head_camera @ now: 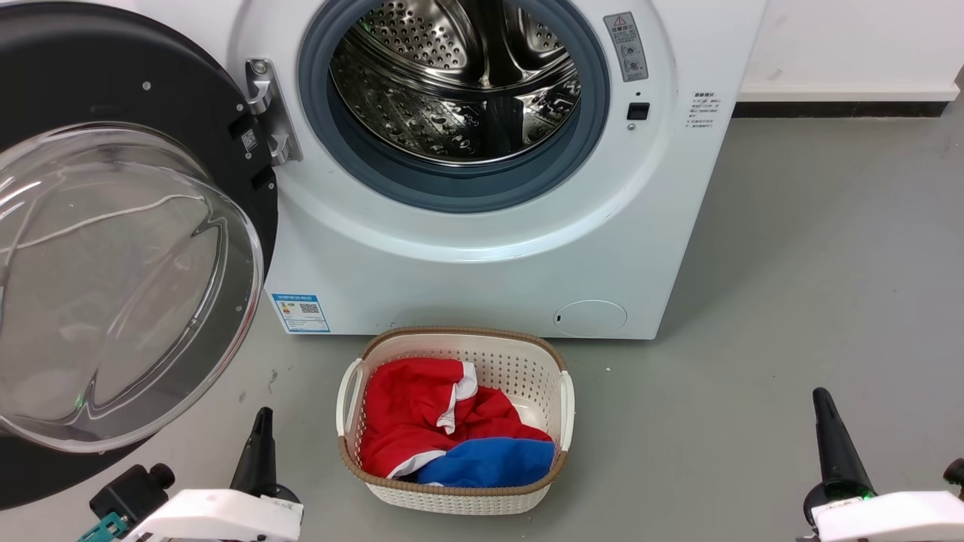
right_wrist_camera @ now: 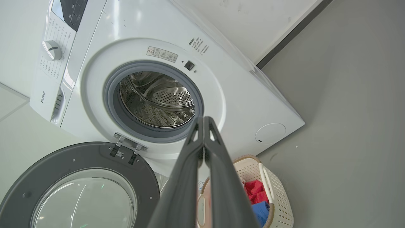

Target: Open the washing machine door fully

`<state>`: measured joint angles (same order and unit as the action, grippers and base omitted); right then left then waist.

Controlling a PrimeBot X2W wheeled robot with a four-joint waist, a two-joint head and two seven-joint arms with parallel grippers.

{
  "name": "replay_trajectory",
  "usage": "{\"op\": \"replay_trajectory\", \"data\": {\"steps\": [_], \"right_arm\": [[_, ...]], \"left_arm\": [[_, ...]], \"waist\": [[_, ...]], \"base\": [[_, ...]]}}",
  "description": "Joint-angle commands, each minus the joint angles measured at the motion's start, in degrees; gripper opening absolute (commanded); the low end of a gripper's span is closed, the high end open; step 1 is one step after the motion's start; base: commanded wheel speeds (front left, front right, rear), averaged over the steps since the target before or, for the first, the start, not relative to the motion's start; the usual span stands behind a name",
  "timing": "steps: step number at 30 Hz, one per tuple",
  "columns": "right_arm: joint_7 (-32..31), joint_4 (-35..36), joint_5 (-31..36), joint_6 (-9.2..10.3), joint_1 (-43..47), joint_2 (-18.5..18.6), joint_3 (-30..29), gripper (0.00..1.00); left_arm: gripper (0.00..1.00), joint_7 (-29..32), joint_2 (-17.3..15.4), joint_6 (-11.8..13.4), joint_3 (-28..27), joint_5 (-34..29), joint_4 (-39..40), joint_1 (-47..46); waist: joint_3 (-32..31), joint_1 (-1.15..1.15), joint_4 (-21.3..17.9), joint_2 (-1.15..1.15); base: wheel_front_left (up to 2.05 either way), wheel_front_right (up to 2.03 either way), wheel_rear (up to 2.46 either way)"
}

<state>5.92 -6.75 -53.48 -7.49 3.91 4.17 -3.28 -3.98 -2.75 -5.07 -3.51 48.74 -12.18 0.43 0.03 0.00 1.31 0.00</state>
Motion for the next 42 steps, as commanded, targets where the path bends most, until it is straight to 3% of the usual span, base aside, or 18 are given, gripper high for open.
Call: {"op": "replay_trajectory", "data": {"steps": [1, 42], "right_arm": [[-0.49, 0.13, -2.23, -0.01, -1.76, 0.52, -0.02, 0.0], [-6.61, -4.27, -25.43, 0.0, -6.95, 0.5, -0.61, 0.0]], "left_arm": [[0.0, 0.51, -0.13, -0.39, -0.29, 2.27, 0.45, -1.65], [0.0, 6.63, -0.17, -1.65, -2.02, 27.08, -0.94, -4.93]], "waist": [[0.0, 0.0, -0.03, 0.0], [0.08, 0.0, -0.69, 0.0]], "base": [[0.0, 0.0, 0.0], [0.0, 0.0, 0.0]]}}
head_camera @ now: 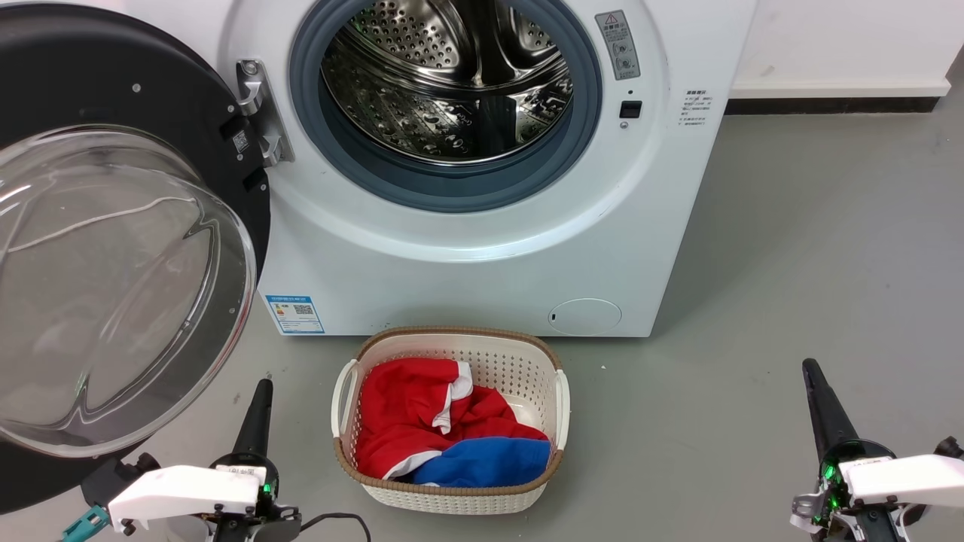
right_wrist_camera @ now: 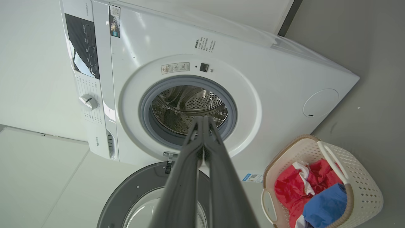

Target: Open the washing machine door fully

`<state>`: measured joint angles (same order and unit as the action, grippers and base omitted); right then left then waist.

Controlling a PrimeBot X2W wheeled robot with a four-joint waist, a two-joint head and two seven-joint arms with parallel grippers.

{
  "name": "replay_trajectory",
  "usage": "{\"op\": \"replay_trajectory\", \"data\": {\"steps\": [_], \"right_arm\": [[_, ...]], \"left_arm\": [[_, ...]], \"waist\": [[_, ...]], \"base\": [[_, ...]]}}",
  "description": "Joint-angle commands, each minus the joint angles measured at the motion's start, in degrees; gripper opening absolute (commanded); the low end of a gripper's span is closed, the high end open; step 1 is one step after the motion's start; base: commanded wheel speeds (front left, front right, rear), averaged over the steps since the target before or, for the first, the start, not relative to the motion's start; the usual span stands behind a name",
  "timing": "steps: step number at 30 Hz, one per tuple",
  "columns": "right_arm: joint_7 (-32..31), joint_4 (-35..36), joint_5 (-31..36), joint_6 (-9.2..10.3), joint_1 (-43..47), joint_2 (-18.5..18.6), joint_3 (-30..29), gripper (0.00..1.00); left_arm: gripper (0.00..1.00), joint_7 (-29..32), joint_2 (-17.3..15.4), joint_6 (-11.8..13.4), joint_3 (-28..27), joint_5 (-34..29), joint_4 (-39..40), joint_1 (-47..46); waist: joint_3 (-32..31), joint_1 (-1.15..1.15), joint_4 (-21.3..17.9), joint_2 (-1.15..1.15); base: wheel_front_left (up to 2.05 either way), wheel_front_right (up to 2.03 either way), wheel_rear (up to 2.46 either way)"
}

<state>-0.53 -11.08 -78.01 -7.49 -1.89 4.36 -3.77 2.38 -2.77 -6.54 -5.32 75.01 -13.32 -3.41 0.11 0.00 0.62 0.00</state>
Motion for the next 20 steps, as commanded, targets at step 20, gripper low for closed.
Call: {"op": "replay_trajectory", "data": {"steps": [20], "right_arm": [[-2.7, -1.64, -9.61, -0.01, -3.27, 0.08, -0.54, 0.0]], "left_arm": [[0.0, 2.58, -0.15, -0.69, -0.85, 10.43, -0.38, -2.32]], "waist": [[0.04, 0.0, -0.33, 0.0]], "base": [[0.0, 0.0, 0.0]]}}
